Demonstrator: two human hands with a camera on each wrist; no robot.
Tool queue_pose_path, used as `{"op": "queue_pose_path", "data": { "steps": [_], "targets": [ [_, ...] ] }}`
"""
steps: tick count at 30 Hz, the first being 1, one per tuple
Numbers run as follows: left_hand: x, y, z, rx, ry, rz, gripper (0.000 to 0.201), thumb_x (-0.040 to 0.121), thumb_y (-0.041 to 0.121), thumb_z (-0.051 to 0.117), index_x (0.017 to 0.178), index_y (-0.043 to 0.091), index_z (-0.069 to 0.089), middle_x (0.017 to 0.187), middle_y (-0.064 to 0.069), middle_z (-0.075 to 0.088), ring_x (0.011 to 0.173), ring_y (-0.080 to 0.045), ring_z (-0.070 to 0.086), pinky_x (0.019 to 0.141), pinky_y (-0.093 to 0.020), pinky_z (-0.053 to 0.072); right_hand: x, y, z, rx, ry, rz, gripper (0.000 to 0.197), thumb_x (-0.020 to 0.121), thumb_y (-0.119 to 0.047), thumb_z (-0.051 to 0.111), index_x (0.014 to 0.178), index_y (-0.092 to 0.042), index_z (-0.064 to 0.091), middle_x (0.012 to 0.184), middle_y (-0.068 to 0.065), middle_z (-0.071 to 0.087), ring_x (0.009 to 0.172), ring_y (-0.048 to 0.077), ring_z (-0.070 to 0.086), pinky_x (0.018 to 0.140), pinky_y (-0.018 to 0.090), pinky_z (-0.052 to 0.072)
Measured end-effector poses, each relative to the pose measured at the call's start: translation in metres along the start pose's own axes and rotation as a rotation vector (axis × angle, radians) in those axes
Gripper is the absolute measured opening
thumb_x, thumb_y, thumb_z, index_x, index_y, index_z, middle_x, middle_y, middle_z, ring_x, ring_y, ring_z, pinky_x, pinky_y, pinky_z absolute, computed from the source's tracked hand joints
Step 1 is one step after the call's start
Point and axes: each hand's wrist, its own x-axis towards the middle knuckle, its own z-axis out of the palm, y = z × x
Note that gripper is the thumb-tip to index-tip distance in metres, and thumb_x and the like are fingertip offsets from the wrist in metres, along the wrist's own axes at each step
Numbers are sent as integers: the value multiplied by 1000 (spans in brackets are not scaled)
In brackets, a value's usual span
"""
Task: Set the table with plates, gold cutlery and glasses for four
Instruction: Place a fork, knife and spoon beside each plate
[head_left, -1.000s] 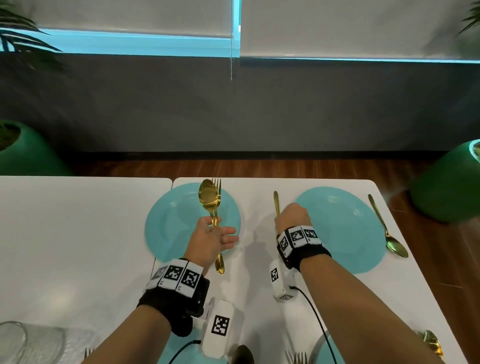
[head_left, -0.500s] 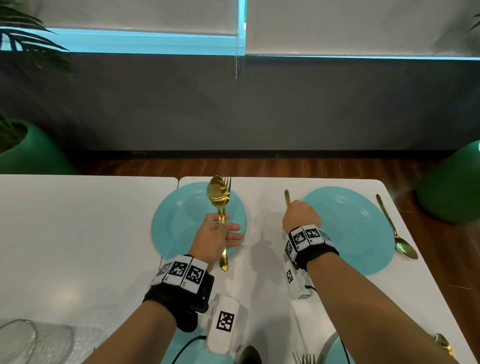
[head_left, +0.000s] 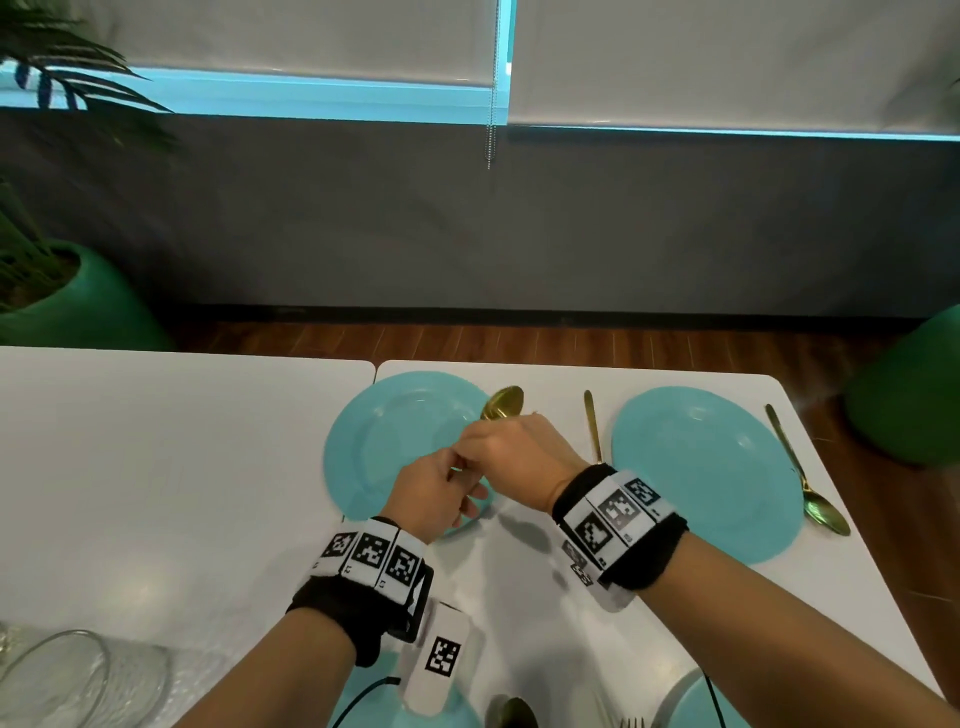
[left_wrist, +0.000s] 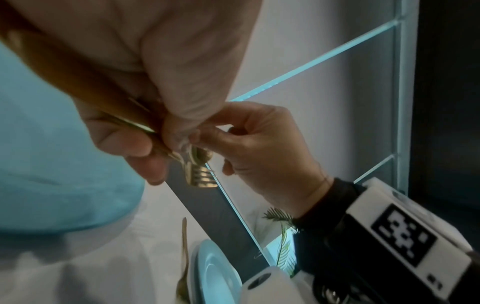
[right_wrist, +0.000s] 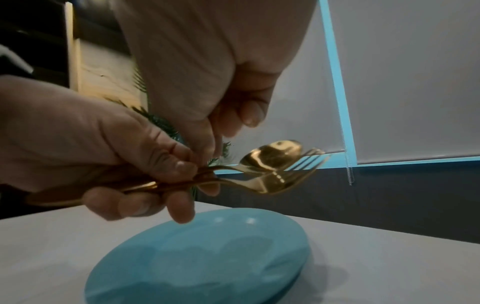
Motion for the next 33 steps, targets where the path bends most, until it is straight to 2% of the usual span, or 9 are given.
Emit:
{"op": "queue_pose_path", "data": {
  "steps": [6,9,11,13,17,19,22,25,33],
  "targets": [
    [-5,-10,-6,104,-53,6,20,93,11,49,75,19,52,69,6,64,42,2,56,42,-7,40,1,-11,-8,-201,-226,-23,30,94,-7,39,109,-11,64,110,7,61,98,29,62,70,34,41],
    [-9,-12,-9,161,-73,8,5,91,11,52,94,13,55,80,-2,69,58,-11,59,45,-7,40,1,-12,-11,-226,-302,-47,30,95,-6,39,114,-11,62,109,7,60,99,30,61,72,36,44],
    [-9,-18,-14,188,-66,-12,21,88,13,56,109,11,56,91,-8,71,65,-15,59,46,-8,41,-1,-4,-13,-207,-304,-30,28,96,-10,40,115,-10,61,111,8,60,102,30,59,75,37,46],
    [-10,-22,-22,131,-21,-48,25,88,10,56,113,8,57,83,-6,68,55,-10,58,44,-8,41,-2,15,-14,-123,-216,156,27,95,-14,42,111,-12,63,110,7,61,101,28,60,79,38,49],
    [-8,-25,-42,39,128,-86,23,91,7,50,113,5,57,81,-4,64,55,-11,55,46,-13,43,-3,60,-4,339,-10,819,20,91,-24,57,99,-13,71,101,3,69,95,21,63,87,32,52],
    [-5,-22,-49,11,153,-95,23,92,8,49,113,7,56,86,-5,65,58,-10,56,49,-16,44,-2,74,11,401,-127,969,29,91,-30,58,105,-8,69,102,6,67,97,22,62,87,28,49],
    [-2,-17,-55,-20,168,-89,22,93,9,48,113,7,56,80,-1,64,58,-9,56,44,-12,45,1,75,38,378,-371,1013,43,95,-39,47,120,-7,61,123,6,61,113,24,58,89,24,45],
    [0,-14,-59,-16,181,-73,20,94,10,48,112,9,56,79,1,63,58,-7,56,39,-5,42,7,66,51,308,-418,1033,50,95,-47,42,120,-8,60,127,6,60,117,22,56,99,27,41],
    [-3,-20,-69,-34,210,-66,20,95,12,47,113,10,56,84,-2,65,63,-10,58,57,-18,49,26,66,71,405,-330,1170,41,85,-48,61,74,-9,54,102,8,67,79,20,52,73,26,39]
  ]
}}
